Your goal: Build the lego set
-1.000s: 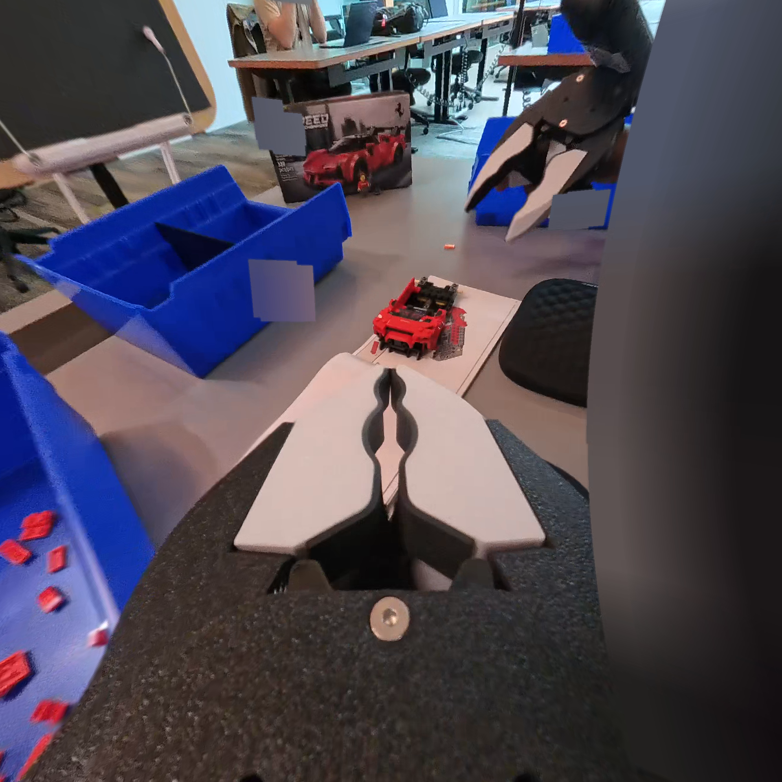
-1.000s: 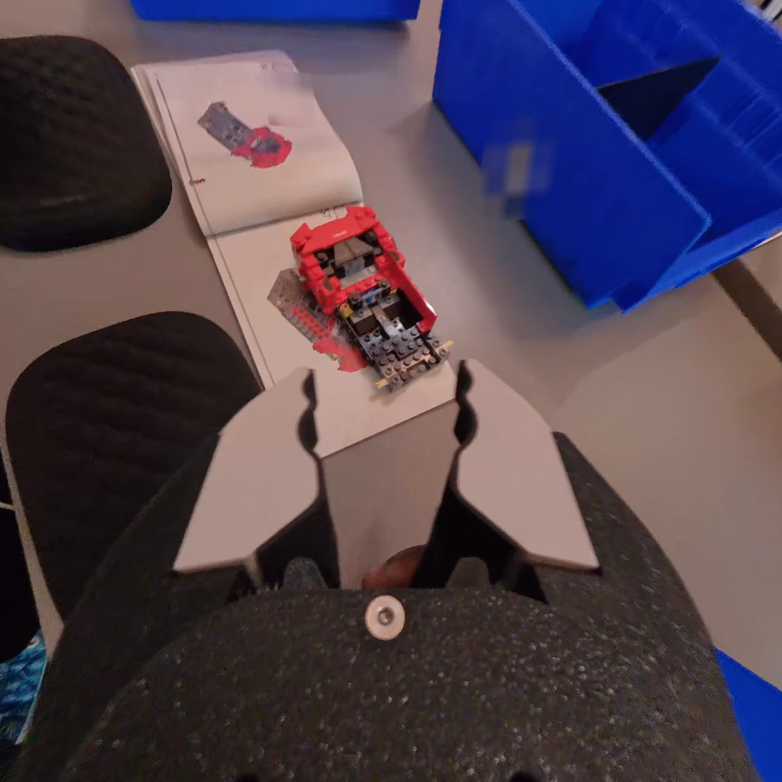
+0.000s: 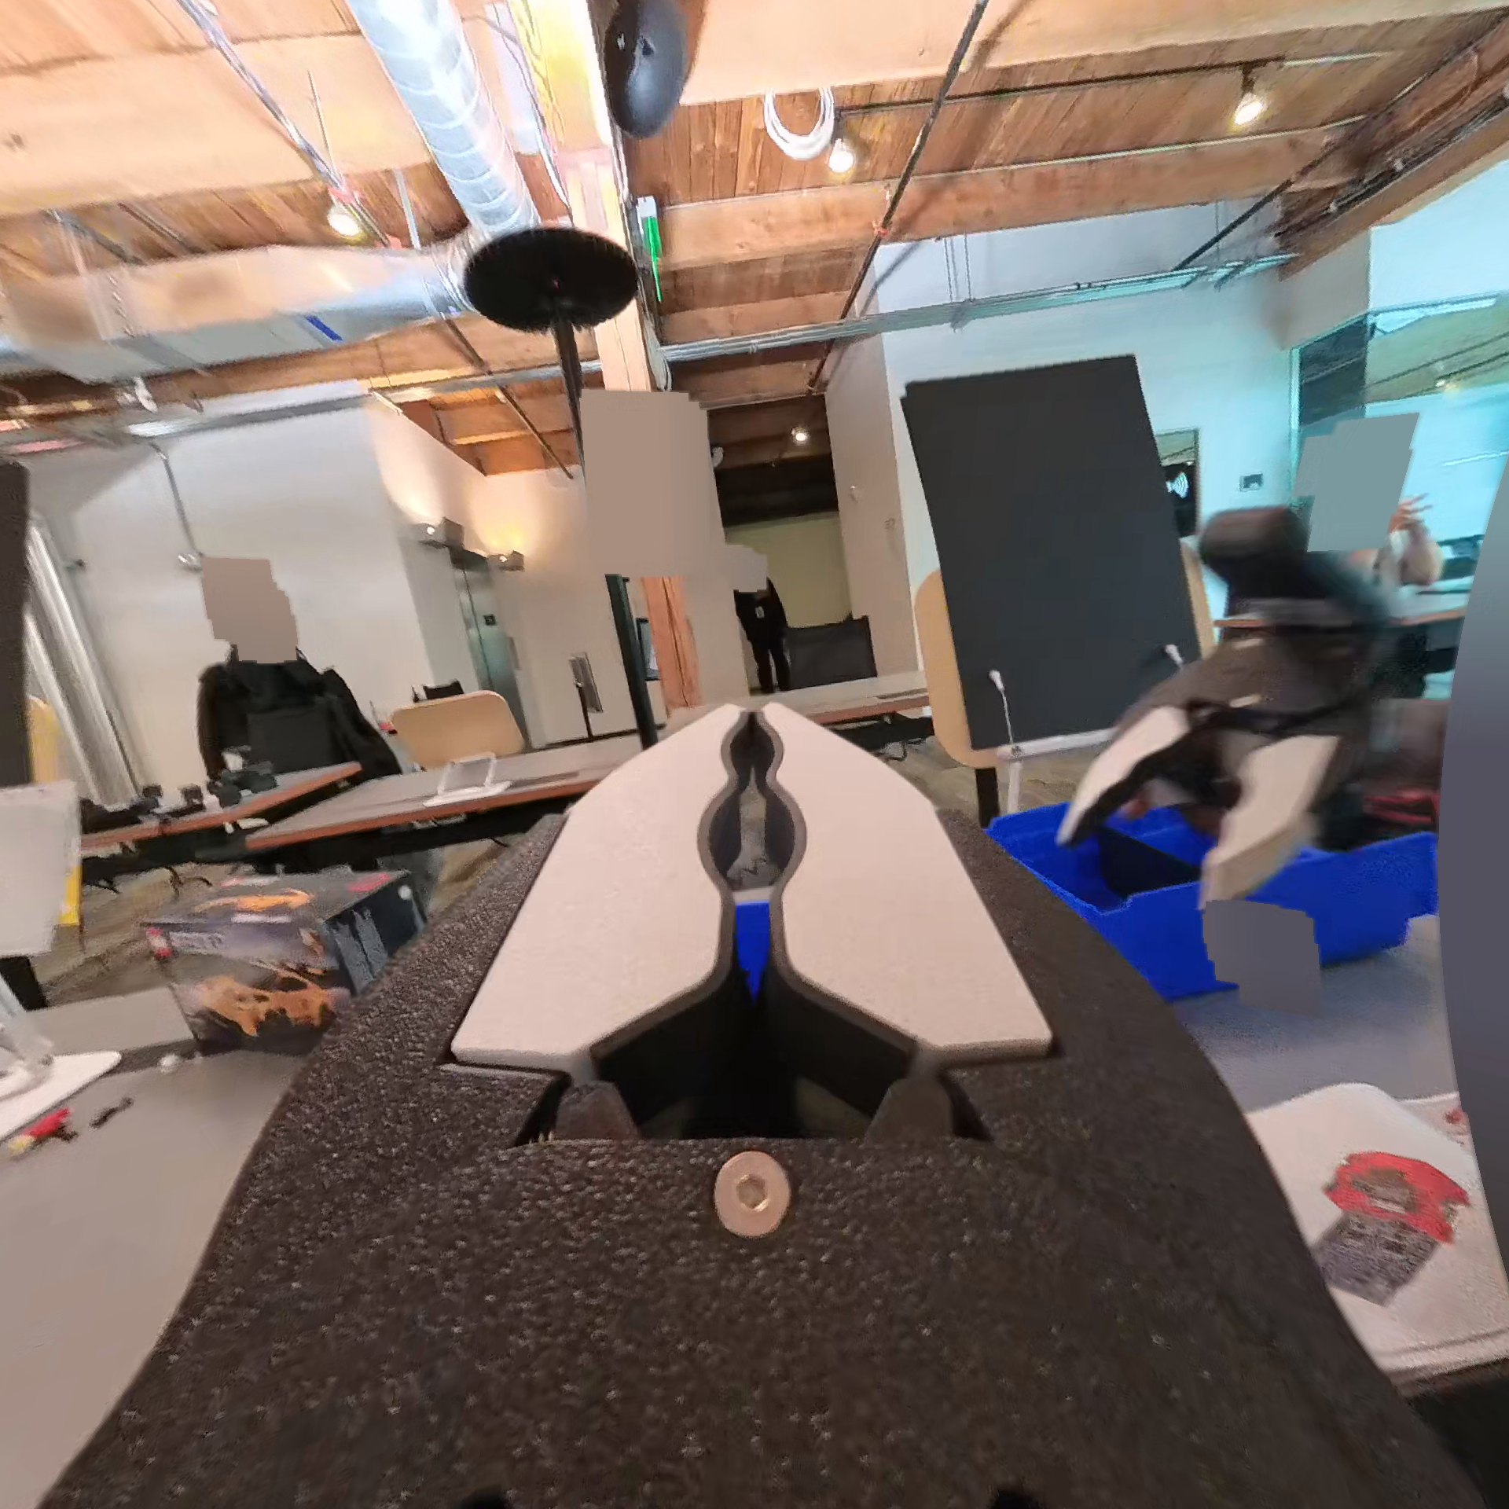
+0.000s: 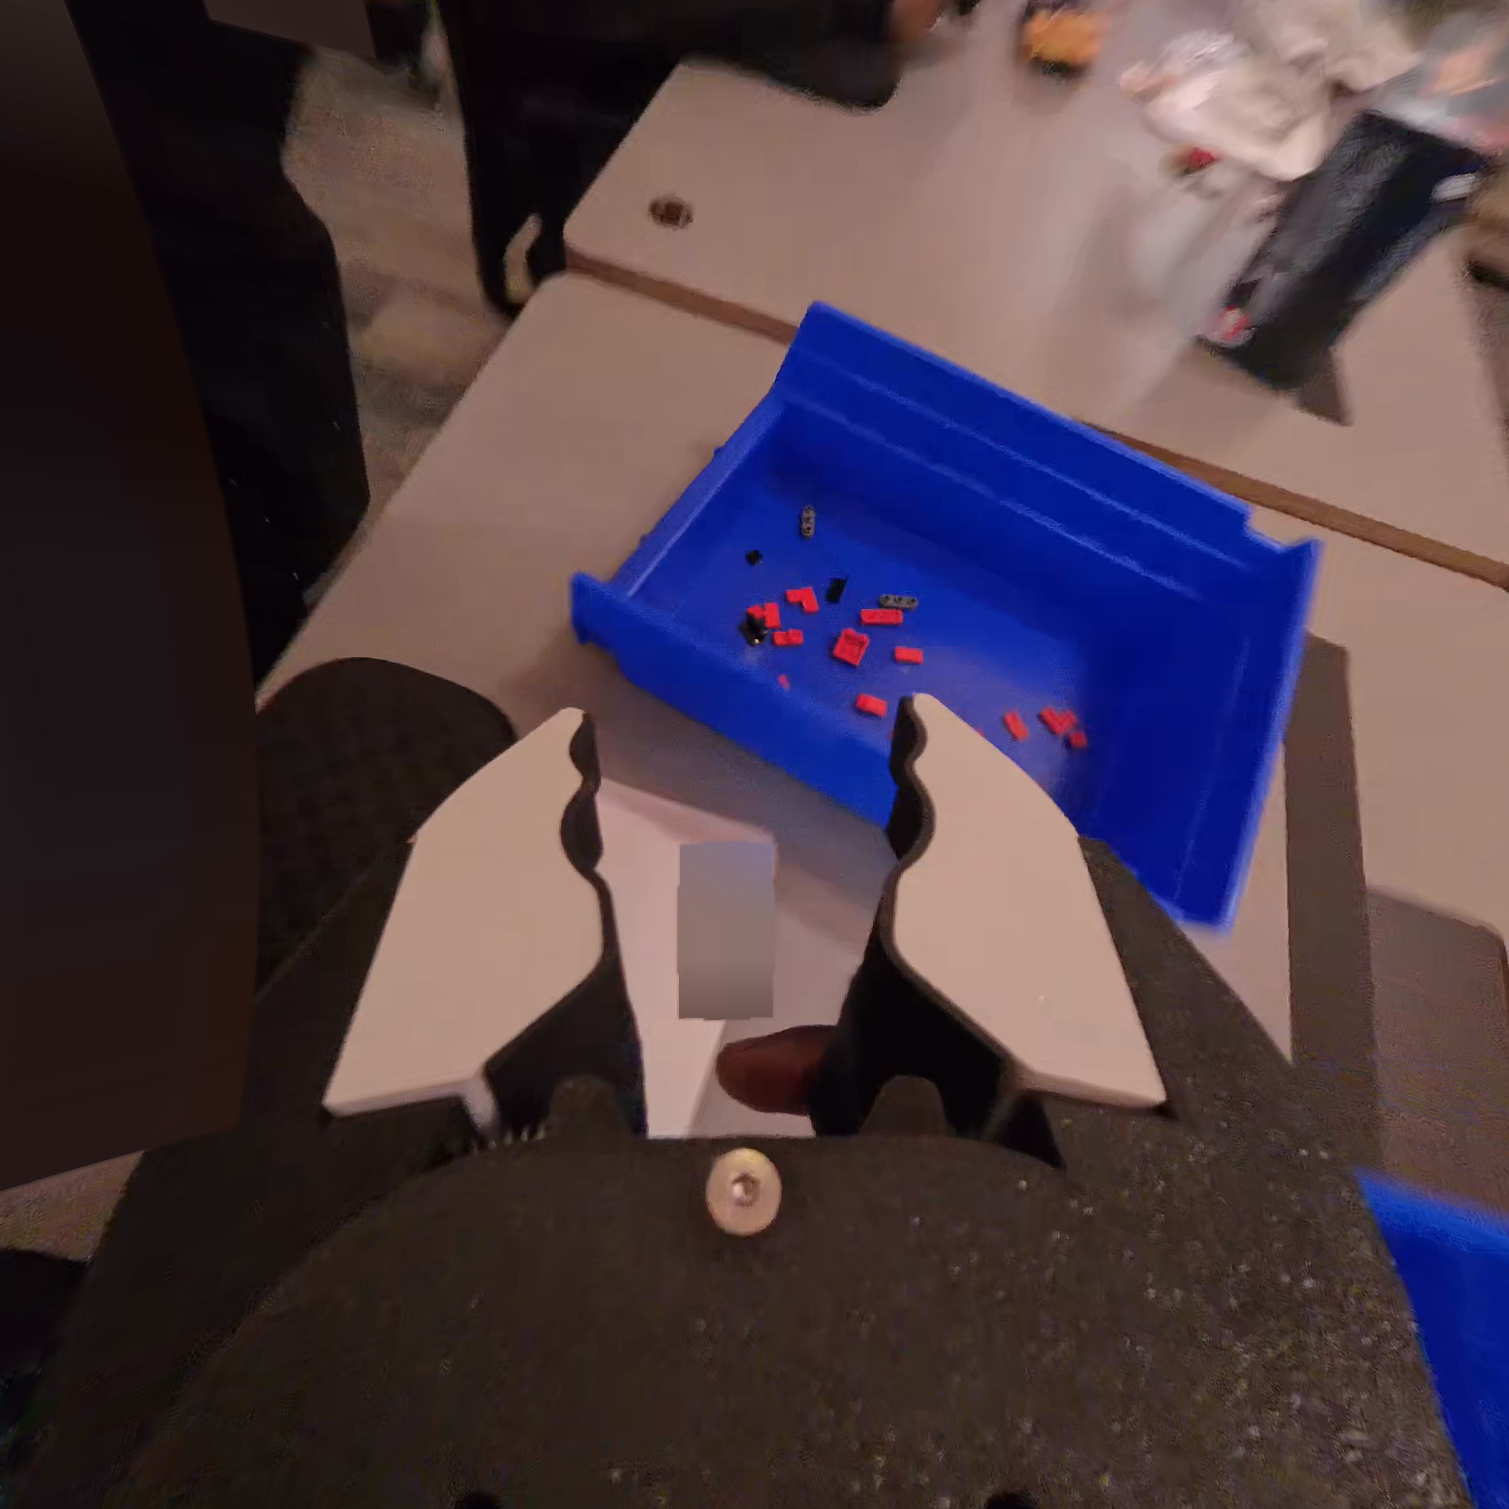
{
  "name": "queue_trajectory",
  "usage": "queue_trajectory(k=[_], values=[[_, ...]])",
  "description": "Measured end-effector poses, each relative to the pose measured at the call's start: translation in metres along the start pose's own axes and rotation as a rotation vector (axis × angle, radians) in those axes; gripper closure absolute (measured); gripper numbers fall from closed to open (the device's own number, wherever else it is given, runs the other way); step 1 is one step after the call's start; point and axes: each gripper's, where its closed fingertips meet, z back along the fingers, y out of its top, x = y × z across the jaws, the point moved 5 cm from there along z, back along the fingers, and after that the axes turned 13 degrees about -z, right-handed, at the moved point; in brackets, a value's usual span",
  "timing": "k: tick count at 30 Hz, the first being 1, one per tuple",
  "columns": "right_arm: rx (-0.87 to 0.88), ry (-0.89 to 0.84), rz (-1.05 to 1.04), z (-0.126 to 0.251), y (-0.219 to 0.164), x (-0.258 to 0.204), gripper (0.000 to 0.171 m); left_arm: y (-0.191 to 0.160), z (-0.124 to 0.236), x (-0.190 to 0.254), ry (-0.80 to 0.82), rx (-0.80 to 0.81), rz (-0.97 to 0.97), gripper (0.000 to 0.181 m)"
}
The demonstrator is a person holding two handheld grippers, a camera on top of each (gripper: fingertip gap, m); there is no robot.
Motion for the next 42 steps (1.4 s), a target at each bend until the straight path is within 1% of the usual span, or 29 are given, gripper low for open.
queue_trajectory(k=[2, 4, 5, 8, 11, 14, 18, 21, 23, 25, 28, 30, 31, 32, 33, 35, 37, 38, 39, 42], values=[[-0.17, 0.072, 0.063, -0.045, 0.021, 0.024, 0.114, 0.0, 0.006, -0.006, 0.009, 0.02, -0.002, 0.181], [-0.331, 0.191, 0.121, -0.085, 0.03, 0.037, 0.127, -0.007, 0.013, -0.014, 0.007, 0.015, 0.024, 0.181], [-0.411, 0.253, 0.15, -0.101, 0.029, 0.041, 0.134, -0.009, 0.016, -0.022, 0.024, -0.011, 0.043, 0.181], [-0.662, 0.414, 0.155, -0.14, 0.018, 0.045, 0.142, -0.014, 0.026, -0.035, 0.074, -0.015, 0.046, 0.181], [-0.873, 0.448, 0.146, -0.173, -0.001, 0.045, 0.142, -0.015, 0.031, -0.041, 0.065, 0.051, 0.083, 0.181], [-0.994, 0.405, 0.231, -0.192, -0.022, 0.041, 0.142, -0.021, 0.036, -0.049, 0.062, 0.08, 0.122, 0.181], [-1.01, 0.364, 0.244, -0.206, -0.037, 0.041, 0.154, -0.027, 0.041, -0.058, 0.087, 0.1, 0.157, 0.181], [-1.008, 0.329, 0.272, -0.209, -0.044, 0.045, 0.171, -0.026, 0.042, -0.058, 0.087, 0.119, 0.158, 0.181], [-1.014, 0.309, 0.3, -0.205, -0.047, 0.048, 0.171, -0.022, 0.041, -0.055, 0.079, 0.145, 0.139, 0.181], [-0.931, 0.322, 0.269, -0.198, -0.037, 0.047, 0.171, -0.019, 0.037, -0.049, 0.05, 0.162, 0.123, 0.18], [-0.76, 0.338, 0.216, -0.179, -0.009, 0.048, 0.171, -0.017, 0.026, -0.038, 0.0, 0.15, 0.115, 0.179], [-0.637, 0.342, 0.176, -0.164, 0.01, 0.05, 0.171, -0.017, 0.016, -0.026, -0.065, 0.12, 0.09, 0.178], [-0.61, 0.337, 0.158, -0.159, 0.014, 0.05, 0.171, -0.018, 0.01, -0.021, -0.082, 0.098, 0.082, 0.176], [-0.625, 0.311, 0.151, -0.158, 0.013, 0.052, 0.154, -0.019, 0.006, -0.016, -0.092, 0.079, 0.067, 0.174], [-0.68, 0.284, 0.151, -0.159, 0.006, 0.052, 0.139, -0.019, 0.002, -0.012, -0.1, 0.063, 0.048, 0.174], [-0.815, 0.267, 0.17, -0.166, -0.015, 0.049, 0.14, -0.02, -0.001, -0.007, -0.11, 0.028, 0.016, 0.173], [-0.895, 0.239, 0.204, -0.177, -0.031, 0.05, 0.142, -0.022, -0.001, -0.008, -0.1, 0.001, 0.007, 0.173], [-0.914, 0.246, 0.186, -0.18, -0.033, 0.05, 0.141, -0.023, 0.0, -0.009, -0.095, -0.01, 0.006, 0.172], [-0.896, 0.24, 0.171, -0.183, -0.03, 0.051, 0.143, -0.024, 0.0, -0.01, -0.089, -0.013, 0.005, 0.172], [-0.904, 0.249, 0.127, -0.188, -0.023, 0.056, 0.146, -0.024, 0.001, -0.014, -0.085, 0.011, 0.025, 0.172]])
